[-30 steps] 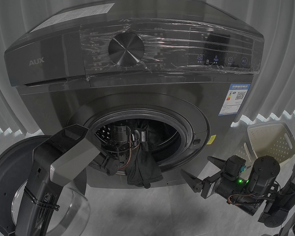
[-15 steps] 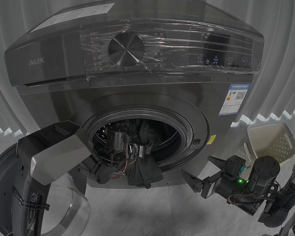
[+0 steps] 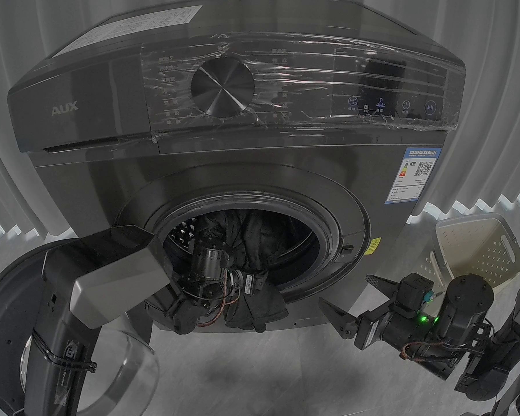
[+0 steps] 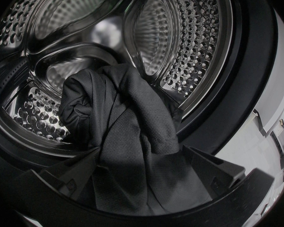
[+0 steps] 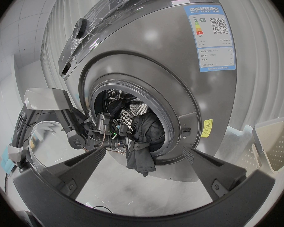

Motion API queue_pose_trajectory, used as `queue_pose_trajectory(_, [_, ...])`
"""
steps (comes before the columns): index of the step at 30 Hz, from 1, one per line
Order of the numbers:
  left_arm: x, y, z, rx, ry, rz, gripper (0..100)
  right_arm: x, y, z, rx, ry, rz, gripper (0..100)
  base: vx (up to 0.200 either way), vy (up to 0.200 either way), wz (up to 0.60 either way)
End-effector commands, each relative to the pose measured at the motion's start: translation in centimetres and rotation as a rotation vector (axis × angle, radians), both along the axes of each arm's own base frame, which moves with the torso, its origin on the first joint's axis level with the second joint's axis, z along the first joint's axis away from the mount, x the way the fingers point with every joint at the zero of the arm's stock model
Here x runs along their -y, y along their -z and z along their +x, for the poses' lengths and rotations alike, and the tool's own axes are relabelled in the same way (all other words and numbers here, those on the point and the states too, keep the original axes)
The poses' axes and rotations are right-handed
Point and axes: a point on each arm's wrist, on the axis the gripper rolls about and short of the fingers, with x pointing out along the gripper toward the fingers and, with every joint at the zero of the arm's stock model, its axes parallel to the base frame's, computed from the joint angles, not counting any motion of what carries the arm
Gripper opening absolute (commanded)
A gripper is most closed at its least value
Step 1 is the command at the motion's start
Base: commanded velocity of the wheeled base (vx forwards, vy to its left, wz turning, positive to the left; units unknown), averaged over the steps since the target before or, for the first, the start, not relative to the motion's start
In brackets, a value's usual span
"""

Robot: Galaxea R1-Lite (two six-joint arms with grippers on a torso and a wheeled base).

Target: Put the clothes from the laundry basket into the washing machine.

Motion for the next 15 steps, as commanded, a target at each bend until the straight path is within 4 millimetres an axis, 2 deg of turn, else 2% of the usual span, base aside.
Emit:
queue_pose_trajectory(1, [0.0, 1.2, 0.3, -0.014, -0.003, 0.007, 0, 0.0, -0.1, 0.0, 0.002, 0.000, 0.002, 100, 0.000, 0.000, 0.00])
queue_pose_trajectory(8, [0.2, 1.0, 0.8, 0.017, -0.009, -0.015, 0, 0.0, -0.1, 0.0, 0.002, -0.001, 0.002, 100, 0.000, 0.000, 0.00])
queue_pose_trajectory(15, [1.6, -3.2, 3.6, 0.204, -0.074, -0.126, 0, -0.1, -0.1, 0.0, 0.003, -0.003, 0.003, 100, 0.000, 0.000, 0.00])
